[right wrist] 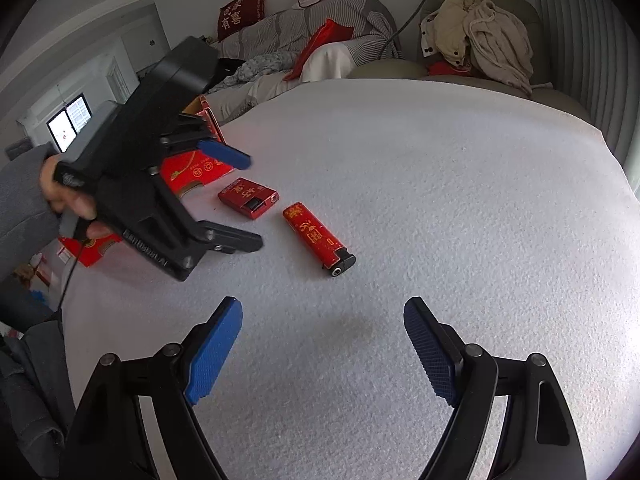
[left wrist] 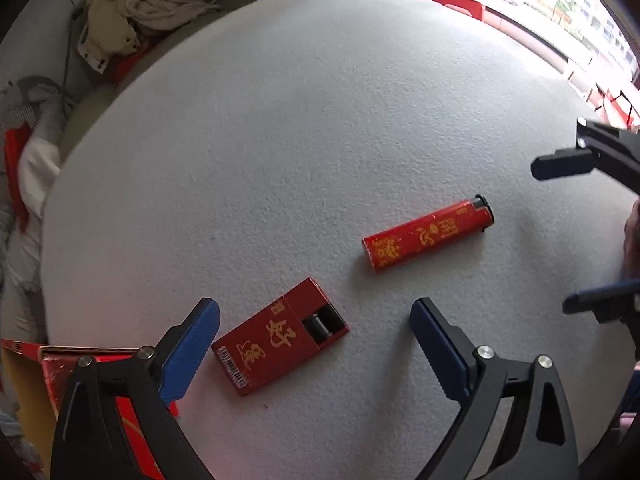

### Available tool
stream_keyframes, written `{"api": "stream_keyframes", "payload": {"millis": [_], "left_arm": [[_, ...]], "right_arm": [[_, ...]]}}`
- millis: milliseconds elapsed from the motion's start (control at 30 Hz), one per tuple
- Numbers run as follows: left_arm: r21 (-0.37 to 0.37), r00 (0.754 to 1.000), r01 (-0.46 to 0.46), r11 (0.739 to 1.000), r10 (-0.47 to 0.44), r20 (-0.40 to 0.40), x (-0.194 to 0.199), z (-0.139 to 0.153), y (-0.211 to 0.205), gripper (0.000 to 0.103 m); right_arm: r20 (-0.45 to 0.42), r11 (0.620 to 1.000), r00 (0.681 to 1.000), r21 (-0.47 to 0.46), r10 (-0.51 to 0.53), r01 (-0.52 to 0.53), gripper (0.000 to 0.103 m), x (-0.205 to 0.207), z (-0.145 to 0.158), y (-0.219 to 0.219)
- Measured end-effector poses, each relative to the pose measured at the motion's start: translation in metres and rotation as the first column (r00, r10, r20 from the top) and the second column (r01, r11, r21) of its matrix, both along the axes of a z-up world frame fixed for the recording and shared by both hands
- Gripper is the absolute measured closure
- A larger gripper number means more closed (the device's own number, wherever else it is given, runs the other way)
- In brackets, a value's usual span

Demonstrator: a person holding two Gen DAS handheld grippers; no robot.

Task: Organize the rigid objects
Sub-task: 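Move both open grippers back toward the red card box and red tube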

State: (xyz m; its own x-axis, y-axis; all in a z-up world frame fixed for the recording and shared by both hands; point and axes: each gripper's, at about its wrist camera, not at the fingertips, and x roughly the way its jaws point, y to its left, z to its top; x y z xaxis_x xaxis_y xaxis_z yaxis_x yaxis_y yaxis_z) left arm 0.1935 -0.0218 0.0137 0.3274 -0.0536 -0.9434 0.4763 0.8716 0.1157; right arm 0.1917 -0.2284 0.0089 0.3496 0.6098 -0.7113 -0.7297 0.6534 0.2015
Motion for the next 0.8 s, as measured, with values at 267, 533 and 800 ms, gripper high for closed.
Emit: {"api": "stream_keyframes", "payload": {"millis": [267,533,800], "left_arm": [[-0.088,0.994,0.0,0.996,-0.009,-0.107,-0.023,-0.009,0.007,0.001],[-0.117,0.996,-0.077,0.99,0.07,-0.06,-0.04,-0.015,0.001,0.0],[-0.148,0.967,-0.252,0.956,0.255,0.002,-0.041,-0.019,0.018,0.0]], "right_arm": [[-0.072,0.991,0.997,0.131,-0.019,0.028,0.019,0.01,0.001,-0.016],[-0.04,0.993,0.999,0.117,-0.001,0.006,0.019,0.003,0.005,-0.008],[0.033,0.987,0.994,-0.121,0.106,-0.102,0.019,0.016,-0.002,0.037]]}}
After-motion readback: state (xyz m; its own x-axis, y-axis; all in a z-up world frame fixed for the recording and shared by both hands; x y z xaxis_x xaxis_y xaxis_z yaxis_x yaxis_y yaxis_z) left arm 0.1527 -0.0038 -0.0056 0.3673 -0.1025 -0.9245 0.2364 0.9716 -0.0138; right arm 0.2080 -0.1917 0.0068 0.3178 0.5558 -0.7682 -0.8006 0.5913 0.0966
